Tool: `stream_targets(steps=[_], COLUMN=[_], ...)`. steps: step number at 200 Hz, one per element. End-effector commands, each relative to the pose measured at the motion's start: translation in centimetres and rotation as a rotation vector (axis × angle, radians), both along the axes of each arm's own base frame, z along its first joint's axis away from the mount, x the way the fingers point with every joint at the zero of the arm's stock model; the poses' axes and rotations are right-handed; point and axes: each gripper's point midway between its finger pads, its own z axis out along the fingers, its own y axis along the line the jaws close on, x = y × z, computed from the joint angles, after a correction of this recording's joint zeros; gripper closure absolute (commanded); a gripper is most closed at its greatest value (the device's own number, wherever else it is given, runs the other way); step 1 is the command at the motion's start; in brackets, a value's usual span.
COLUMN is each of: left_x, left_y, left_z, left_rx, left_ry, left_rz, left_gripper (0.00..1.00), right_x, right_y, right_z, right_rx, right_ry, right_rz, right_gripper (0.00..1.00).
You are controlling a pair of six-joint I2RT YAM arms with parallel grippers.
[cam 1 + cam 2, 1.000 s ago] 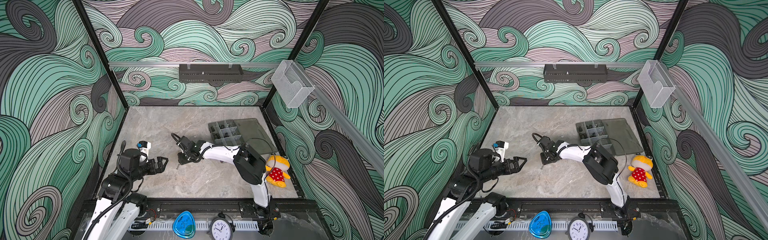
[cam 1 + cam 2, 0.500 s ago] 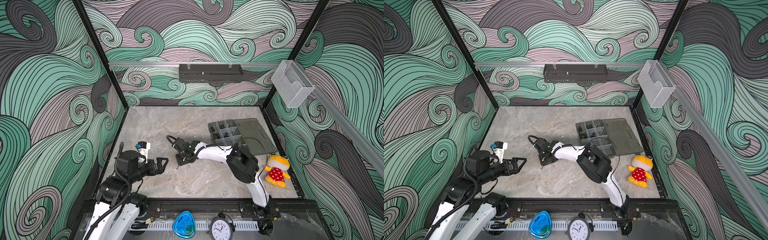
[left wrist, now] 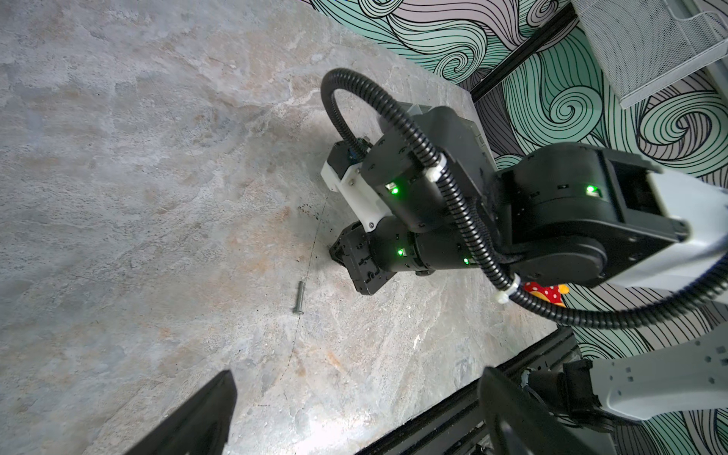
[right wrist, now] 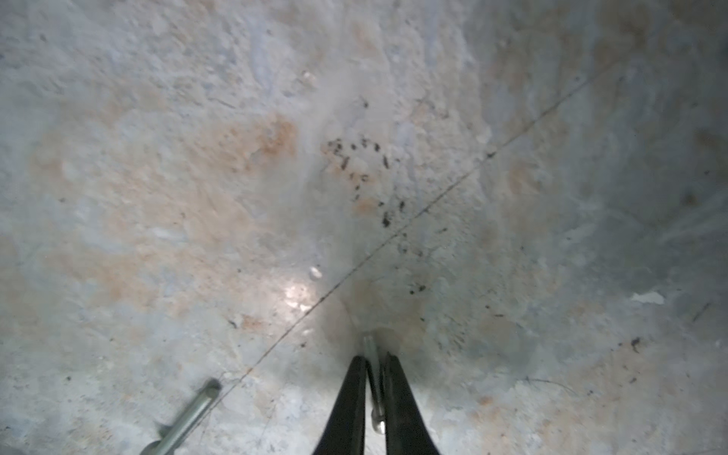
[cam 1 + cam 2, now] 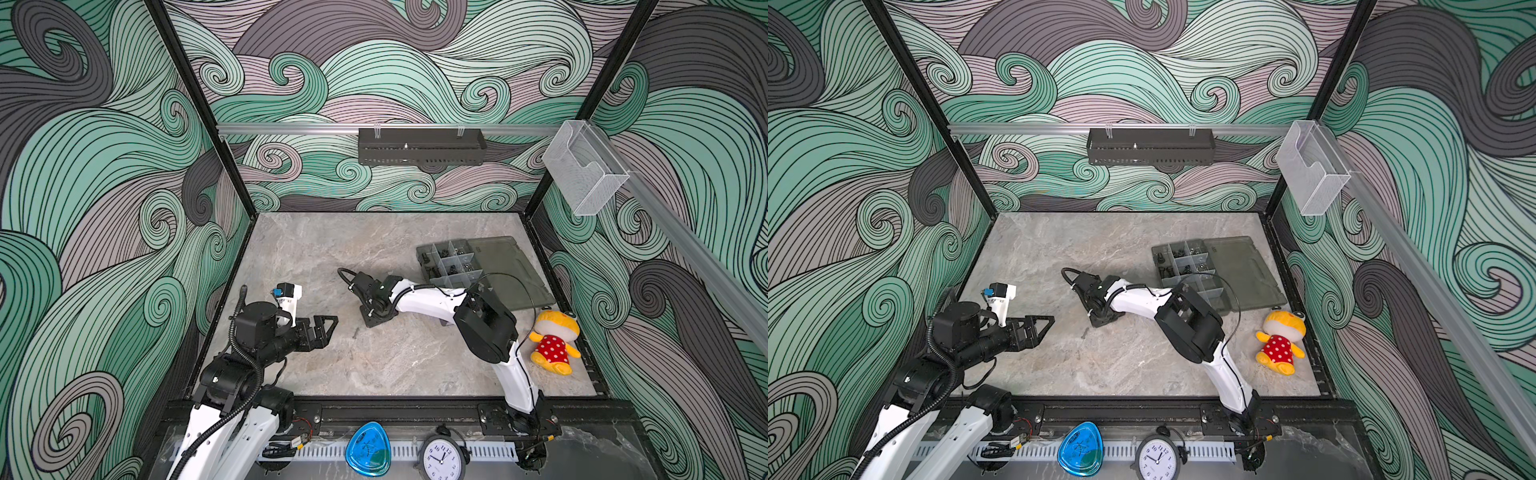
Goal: Sort the screws and nuts into containers
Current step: Pick up the screw from the center of the table, then place the screw into the container.
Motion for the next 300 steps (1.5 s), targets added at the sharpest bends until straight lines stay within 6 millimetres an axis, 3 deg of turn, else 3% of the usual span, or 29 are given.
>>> stream_targets(steps=[1,44,80,95,132,163,196,248,281,300], left_x=[0.6,2.1,3.7,4.0,3.9,3.7,3.7,3.2,3.2,2.8], left_y=[-0.3,-1.9,-4.2,-5.5,-7.6,-8.5,-8.5,-7.8,-6.6,-5.4], left_z=[0.3,0.6,0.5,0.8,1.2,1.0,0.7,1.0,1.0,0.5], left_rx=[-0.01,-0.04,-0.11,-0.152,-0.168,-0.149,-0.127,-0.077,-0.019,0.023], left_ry=[-0.021,-0.048,-0.044,-0.048,-0.076,-0.069,-0.064,-0.078,-0.06,-0.012], left_rz=[-0.008,-0.08,-0.177,-0.243,-0.344,-0.383,-0.377,-0.368,-0.312,-0.255], left_gripper=[0.01,0.01,0.01,0.01,0.01,0.01,0.01,0.01,0.01,0.01], right_x=[-0.2,1.1,2.5,3.1,3.9,4.3,5.0,5.9,5.8,4.6], right_y=[-2.5,-4.6,-8.8,-11.6,-19.0,-22.1,-22.9,-22.2,-20.4,-17.9], right_z=[-0.2,3.1,7.0,8.1,7.6,7.1,6.6,7.0,8.3,8.6], right_rx=[-0.043,0.027,0.063,0.06,0.006,-0.018,-0.02,0.006,0.089,0.152], right_ry=[0.004,-0.061,-0.144,-0.167,-0.157,-0.147,-0.131,-0.146,-0.16,-0.134], right_rz=[0.0,0.006,-0.057,-0.117,-0.262,-0.311,-0.327,-0.316,-0.281,-0.259], right_gripper=[0.89,0.91,0.92,0.92,0.92,0.92,0.89,0.82,0.79,0.69])
